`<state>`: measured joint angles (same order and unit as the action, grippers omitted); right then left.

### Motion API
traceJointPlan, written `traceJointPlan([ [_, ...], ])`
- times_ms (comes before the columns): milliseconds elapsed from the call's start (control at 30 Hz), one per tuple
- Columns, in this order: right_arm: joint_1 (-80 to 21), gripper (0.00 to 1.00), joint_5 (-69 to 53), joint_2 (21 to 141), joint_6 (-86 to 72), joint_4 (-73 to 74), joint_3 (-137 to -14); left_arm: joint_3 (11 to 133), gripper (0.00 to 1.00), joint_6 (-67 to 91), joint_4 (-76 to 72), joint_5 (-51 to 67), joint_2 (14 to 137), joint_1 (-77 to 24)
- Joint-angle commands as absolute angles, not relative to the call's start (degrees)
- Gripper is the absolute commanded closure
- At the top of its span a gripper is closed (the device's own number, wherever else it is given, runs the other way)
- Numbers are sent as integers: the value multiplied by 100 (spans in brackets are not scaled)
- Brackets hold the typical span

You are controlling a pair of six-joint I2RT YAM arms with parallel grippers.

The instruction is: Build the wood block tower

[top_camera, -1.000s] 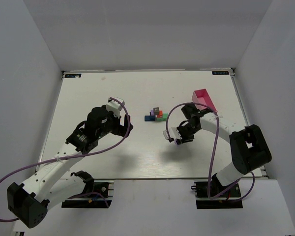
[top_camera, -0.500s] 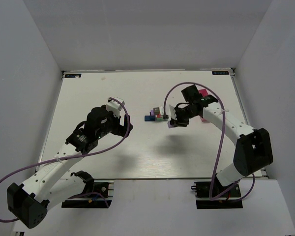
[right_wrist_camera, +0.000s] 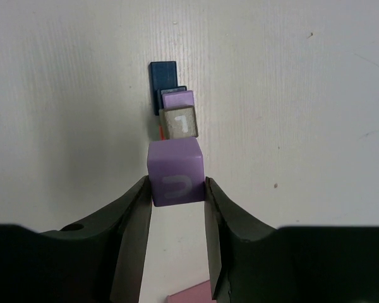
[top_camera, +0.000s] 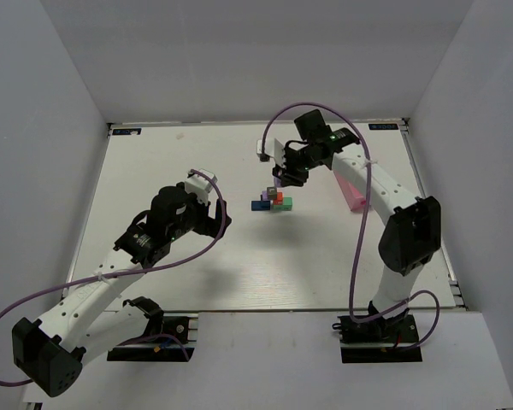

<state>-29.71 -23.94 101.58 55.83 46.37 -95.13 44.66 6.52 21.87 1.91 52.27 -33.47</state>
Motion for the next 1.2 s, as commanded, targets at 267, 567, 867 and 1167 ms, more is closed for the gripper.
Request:
traceJointPlan([
  [267, -3138, 88, -2022, 11232, 5625, 5843, -11362, 4465, 0, 580, 2136, 246, 5089, -3322],
  [567, -3243, 88, -1828, 11619, 5748, 6065, -11601, 4465, 0, 580, 2136, 246, 5089, -3322],
  [867, -3349, 88, -1705, 11979, 5950, 6170, -11803, 4465, 0, 580, 2136, 246, 5089, -3322],
  [1167, -3366, 87, -1740, 12146, 5959, 6188, -11962, 4465, 0, 580, 2136, 299, 5089, -3322],
])
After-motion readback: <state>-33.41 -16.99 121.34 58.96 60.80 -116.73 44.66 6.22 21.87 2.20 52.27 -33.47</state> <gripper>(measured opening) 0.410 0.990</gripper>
